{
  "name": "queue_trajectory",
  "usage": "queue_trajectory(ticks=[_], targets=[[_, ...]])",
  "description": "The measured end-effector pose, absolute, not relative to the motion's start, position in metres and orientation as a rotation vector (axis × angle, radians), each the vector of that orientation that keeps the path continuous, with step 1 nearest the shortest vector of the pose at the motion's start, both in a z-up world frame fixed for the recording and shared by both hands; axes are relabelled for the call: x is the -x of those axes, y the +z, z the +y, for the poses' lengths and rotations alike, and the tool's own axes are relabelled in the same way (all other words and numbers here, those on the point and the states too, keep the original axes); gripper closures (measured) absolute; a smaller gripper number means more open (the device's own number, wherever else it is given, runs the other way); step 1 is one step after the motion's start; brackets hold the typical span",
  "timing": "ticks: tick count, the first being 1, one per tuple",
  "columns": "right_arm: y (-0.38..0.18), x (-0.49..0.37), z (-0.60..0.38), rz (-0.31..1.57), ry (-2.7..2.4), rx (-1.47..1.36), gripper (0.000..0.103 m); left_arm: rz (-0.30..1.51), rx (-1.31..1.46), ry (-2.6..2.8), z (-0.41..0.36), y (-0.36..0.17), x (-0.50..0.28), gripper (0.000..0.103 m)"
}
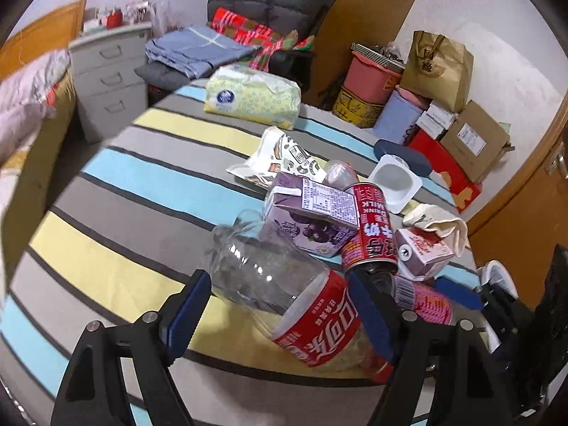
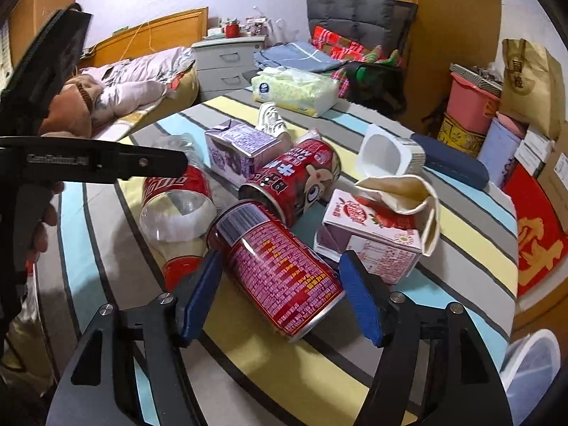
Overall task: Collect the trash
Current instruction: 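Grasp the red can with the right gripper while the left gripper grasps the clear bottle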
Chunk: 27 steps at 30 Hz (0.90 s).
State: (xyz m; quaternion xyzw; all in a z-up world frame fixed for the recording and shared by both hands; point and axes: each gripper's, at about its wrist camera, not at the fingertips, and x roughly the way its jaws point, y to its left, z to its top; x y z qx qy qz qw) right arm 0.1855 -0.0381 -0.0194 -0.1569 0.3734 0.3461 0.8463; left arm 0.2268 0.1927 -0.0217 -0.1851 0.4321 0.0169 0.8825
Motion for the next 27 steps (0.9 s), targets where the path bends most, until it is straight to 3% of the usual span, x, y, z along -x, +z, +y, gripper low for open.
queue_trajectory(ticks=[13,17,27], targets=[[-0.031,-0.191,-0.03,0.879,0.715,0.295,0.033,0.964,0.293,0.036,0.184,-0.03,-0.236,0.023],[-0.033,-0.185,-0.034,0.888,0.72,0.275,0.04,0.988,0.264,0.039,0.181,-0.038,-0.231,0.023],[-0.035,-0.181,-0.052,0.925,0.621,0.158,0.043,0.987,0.235,0.098,0.195,-0.048,-0.215,0.023]])
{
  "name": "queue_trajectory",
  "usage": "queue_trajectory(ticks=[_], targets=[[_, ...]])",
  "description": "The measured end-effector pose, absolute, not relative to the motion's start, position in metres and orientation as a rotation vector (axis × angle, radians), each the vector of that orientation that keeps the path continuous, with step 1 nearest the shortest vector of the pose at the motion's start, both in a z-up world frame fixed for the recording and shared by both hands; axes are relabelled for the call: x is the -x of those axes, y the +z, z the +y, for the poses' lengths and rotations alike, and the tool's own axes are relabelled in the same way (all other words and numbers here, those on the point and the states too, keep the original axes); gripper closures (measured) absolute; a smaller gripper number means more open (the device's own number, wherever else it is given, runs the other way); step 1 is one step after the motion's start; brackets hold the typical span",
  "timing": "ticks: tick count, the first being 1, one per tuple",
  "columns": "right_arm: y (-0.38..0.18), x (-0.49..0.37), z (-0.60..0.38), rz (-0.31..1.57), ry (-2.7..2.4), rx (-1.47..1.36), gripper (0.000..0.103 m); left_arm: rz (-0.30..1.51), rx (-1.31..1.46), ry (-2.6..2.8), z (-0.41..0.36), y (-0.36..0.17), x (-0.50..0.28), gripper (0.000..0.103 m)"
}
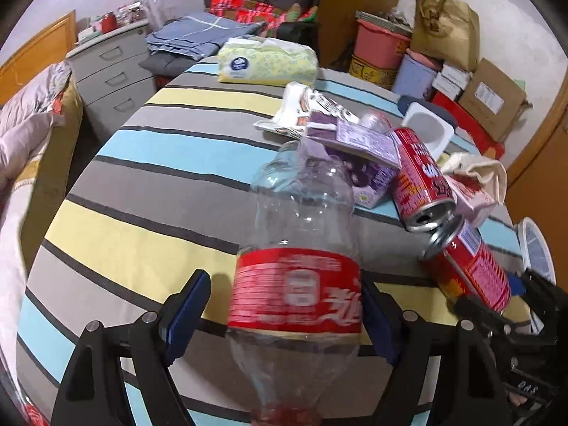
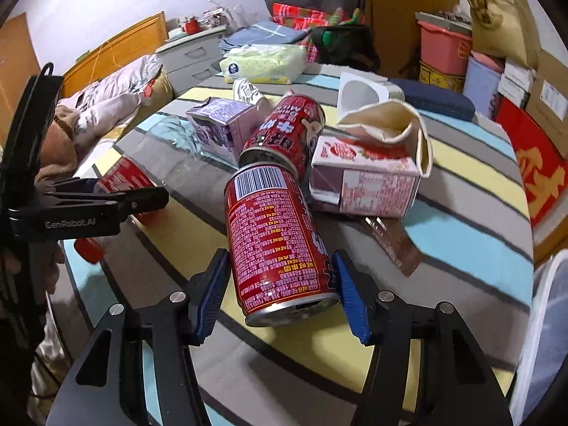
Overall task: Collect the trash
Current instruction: 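Grasp the red can with the right gripper while the left gripper grasps the clear bottle, then carry the can and bottle over the wastebasket and release both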
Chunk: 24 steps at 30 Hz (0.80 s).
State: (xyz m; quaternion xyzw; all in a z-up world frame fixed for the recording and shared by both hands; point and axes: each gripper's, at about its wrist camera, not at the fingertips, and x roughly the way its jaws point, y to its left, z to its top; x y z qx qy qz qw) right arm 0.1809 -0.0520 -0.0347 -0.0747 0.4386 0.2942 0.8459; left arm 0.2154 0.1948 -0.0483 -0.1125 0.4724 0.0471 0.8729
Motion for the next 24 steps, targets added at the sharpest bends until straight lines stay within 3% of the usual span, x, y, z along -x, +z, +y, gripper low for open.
queue_trajectory(ticks=[9,11,13,24], targets=[[-0.037,-0.183,-0.043,0.898,0.597,0.155,0.043,0.969,0.261,0.076,0.197,-0.046,-0.218,0.024],[-0.037,-0.184,-0.041,0.895,0.594,0.15,0.043,0.96,0.285,0.06,0.197,-0.046,-0.217,0.028],[-0.037,-0.185,-0.04,0.901,0.594,0.147,0.043,0.968,0.25,0.061,0.193,-0.046,-0.217,0.04],[-0.034,-0.18,-0.045,0.874,0.593,0.107,0.046,0.946,0.233,0.053,0.186,-0.041,-0.206,0.041]])
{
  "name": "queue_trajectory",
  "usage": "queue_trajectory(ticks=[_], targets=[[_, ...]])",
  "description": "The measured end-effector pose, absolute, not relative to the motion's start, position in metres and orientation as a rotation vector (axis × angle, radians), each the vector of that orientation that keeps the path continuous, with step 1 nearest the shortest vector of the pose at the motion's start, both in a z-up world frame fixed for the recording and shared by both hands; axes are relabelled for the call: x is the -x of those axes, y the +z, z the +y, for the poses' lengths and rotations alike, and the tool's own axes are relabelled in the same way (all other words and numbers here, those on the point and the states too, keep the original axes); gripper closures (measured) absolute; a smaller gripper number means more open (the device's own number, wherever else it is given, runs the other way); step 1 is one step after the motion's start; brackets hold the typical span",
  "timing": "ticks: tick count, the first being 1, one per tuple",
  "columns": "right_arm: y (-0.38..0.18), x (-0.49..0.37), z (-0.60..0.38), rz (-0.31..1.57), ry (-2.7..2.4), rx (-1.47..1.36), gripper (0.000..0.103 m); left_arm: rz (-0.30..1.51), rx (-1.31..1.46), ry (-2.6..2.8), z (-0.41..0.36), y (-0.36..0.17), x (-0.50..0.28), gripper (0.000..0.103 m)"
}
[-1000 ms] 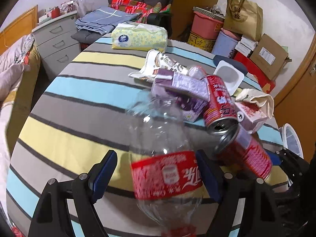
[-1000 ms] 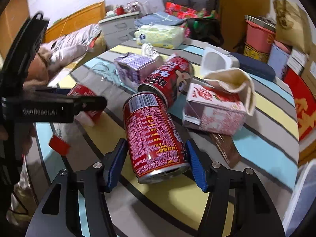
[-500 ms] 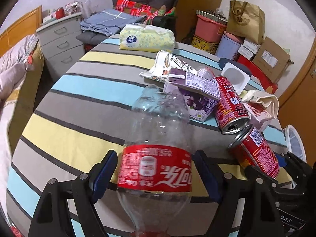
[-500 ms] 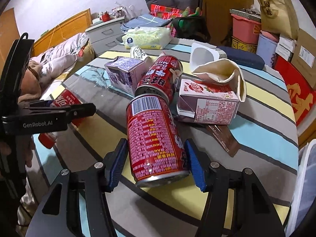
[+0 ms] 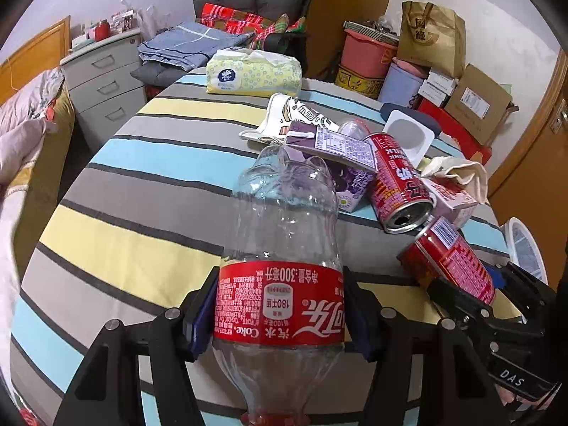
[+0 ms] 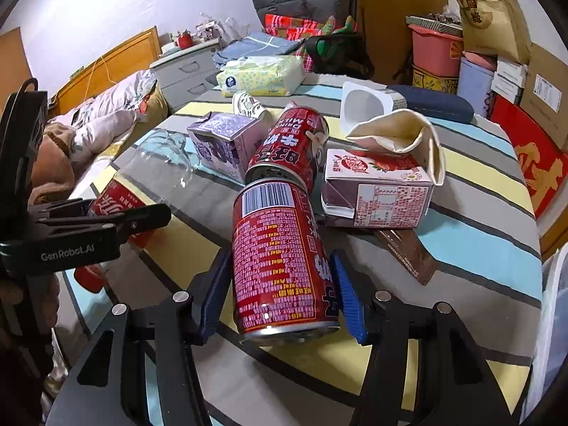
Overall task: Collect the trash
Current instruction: 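Carry the can and bottle over the wastebasket and release both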
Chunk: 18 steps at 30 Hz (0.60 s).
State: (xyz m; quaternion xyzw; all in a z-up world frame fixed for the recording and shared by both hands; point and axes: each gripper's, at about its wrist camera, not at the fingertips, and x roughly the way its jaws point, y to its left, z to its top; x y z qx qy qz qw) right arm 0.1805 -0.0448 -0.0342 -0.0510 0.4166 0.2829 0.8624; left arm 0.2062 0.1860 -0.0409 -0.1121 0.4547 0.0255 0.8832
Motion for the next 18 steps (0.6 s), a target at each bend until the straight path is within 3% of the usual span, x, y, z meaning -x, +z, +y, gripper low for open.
queue_trajectory(ticks=[18], targets=[[-0.017,-0.161,-0.076,0.781,0.545,0.0,0.048,0.91,0.199,-0.033,0.142,-0.02,-0.177,0.041]])
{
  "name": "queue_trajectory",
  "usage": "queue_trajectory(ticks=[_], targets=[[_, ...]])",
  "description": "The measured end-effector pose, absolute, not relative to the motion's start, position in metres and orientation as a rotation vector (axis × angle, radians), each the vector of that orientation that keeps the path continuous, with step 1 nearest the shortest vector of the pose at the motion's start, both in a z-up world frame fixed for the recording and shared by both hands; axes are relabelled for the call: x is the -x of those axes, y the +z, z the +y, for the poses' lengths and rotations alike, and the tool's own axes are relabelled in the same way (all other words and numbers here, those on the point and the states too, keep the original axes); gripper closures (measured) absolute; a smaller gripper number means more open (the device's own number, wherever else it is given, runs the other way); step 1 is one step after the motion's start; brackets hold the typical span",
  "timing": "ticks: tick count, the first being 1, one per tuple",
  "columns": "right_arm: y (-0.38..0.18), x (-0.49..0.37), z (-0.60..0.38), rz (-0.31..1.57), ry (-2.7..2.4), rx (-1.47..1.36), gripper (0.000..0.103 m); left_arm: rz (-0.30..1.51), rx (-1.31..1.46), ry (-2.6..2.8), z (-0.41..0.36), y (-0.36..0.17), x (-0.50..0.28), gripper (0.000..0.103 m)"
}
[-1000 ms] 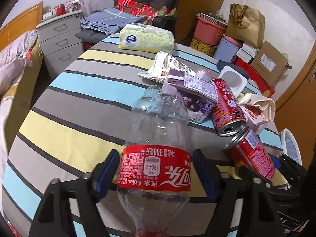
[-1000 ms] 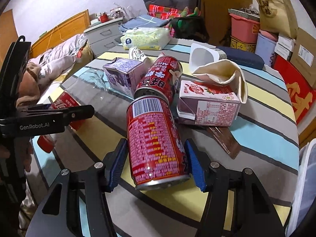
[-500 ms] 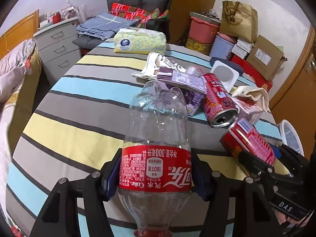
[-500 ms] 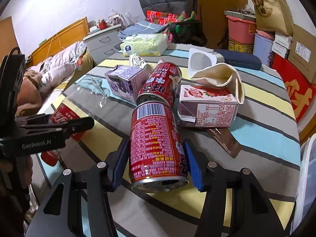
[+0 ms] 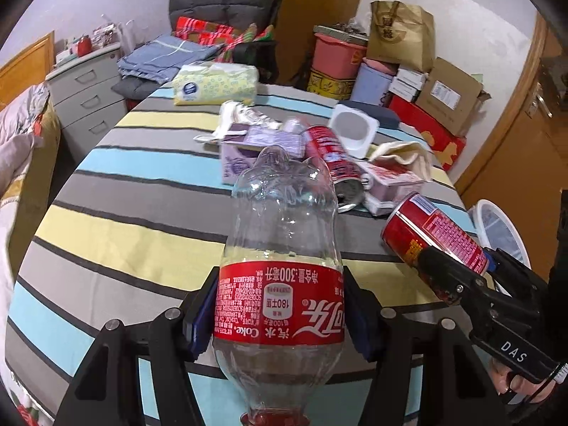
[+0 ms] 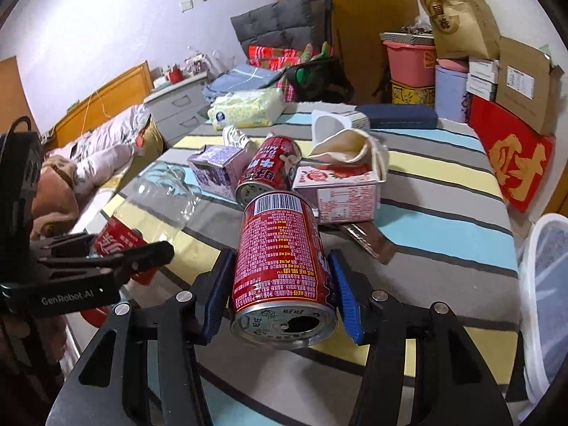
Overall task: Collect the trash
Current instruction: 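Carry the can and bottle over the wastebasket and release both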
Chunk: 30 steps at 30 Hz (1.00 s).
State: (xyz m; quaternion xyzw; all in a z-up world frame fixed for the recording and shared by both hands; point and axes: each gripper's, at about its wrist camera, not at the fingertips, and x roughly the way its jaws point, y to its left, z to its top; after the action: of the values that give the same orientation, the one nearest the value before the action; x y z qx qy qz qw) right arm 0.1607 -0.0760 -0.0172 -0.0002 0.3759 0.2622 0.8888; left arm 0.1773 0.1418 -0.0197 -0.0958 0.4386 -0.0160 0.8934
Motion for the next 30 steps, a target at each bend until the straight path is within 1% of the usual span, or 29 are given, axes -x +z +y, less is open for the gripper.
queue_trajectory(ticks=[12,21,30], targets=[[-0.004,-0.149,-0.132,0.722,0.457,-0.091,0.048,0.865,0.135,-0.132,0.08,0.008,-0.171,0.041],[0.005,-0.141,-0.192,0.668,0.336,-0.158,0.048,0.831,0.07,-0.235,0.013,0.028,-0.174,0.041],[0.007,-0.134,-0.245,0.641,0.204,-0.202,0.048,0.821,0.01,-0.344,-0.057,0.035,-0.182,0.041]])
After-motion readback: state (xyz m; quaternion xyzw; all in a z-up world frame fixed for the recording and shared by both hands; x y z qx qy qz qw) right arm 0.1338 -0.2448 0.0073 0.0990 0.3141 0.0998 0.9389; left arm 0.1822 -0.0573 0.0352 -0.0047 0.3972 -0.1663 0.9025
